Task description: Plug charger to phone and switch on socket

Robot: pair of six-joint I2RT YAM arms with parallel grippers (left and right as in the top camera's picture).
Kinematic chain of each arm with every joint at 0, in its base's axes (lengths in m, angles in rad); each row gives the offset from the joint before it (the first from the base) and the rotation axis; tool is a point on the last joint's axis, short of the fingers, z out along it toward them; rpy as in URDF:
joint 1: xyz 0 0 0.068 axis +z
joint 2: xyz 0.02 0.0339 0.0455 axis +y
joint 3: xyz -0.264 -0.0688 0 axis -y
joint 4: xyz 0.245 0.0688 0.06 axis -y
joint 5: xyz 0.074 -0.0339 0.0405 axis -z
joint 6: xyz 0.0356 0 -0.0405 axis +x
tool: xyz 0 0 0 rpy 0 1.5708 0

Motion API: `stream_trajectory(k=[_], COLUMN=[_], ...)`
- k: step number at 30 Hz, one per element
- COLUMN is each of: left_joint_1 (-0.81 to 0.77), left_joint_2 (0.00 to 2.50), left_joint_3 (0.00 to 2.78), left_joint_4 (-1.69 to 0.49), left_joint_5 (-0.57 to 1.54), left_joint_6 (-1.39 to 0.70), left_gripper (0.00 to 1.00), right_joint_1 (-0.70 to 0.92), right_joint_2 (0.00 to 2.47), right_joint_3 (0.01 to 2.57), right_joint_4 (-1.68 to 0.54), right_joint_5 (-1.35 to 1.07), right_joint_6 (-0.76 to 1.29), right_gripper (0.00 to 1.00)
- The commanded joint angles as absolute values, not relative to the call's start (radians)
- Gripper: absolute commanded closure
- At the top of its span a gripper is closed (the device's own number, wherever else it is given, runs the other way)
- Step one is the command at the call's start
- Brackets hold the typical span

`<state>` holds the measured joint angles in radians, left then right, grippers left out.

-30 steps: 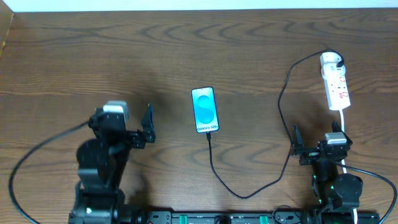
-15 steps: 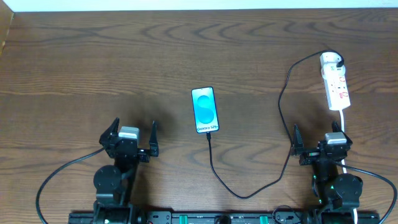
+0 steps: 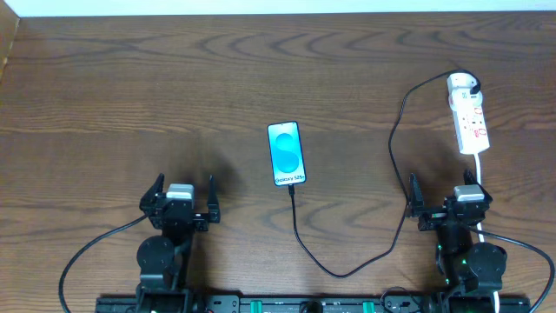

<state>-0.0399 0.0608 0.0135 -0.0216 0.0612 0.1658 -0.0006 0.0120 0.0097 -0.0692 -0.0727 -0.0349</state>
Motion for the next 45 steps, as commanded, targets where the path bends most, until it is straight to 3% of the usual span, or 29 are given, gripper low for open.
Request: stream_trajectory(k=[1, 45], left_joint_1=[-0.035, -0.035], left_joint_2=[0.032, 0.006], left_joint_3=[0.004, 0.004], left_joint_4=[-0.07, -0.067], left_joint_5=[0.051, 0.051], left_joint_6=[0.183, 0.183], left_gripper=[0.01, 0.01], right_joint_1=[0.008, 0.008], right_joint_2=[0.006, 0.006], right_joint_3=[0.006, 0.006], right_joint_4=[-0.07, -0.07], right_joint_5=[-0.065, -0.065], right_joint_6=[-0.042, -0.042], right_gripper=[0.01, 0.01])
